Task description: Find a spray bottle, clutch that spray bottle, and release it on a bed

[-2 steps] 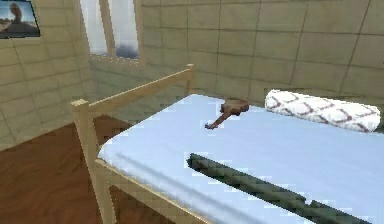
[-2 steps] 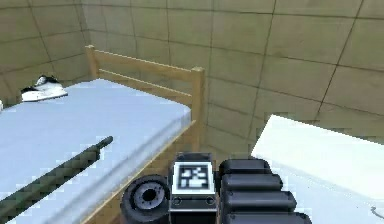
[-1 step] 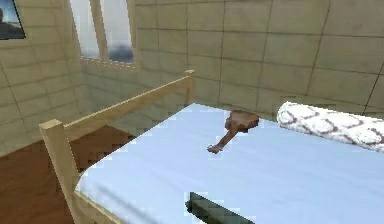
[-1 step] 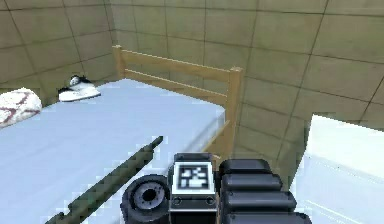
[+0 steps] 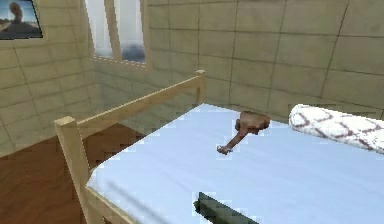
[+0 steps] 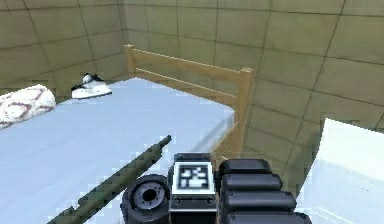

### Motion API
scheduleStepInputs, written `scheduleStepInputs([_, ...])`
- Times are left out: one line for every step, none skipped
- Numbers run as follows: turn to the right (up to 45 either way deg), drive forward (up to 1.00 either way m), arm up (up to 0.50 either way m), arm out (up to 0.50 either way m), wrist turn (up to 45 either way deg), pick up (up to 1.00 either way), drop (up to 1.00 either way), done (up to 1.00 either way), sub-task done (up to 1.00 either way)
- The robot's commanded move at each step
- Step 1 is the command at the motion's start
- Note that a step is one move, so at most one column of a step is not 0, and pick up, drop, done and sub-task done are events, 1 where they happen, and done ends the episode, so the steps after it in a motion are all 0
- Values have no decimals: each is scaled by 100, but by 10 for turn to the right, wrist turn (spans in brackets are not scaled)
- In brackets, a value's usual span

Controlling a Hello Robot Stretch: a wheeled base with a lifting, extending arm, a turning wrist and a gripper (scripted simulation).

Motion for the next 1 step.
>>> scheduleStepInputs([-30,0,0,0,0,0,0,0,0])
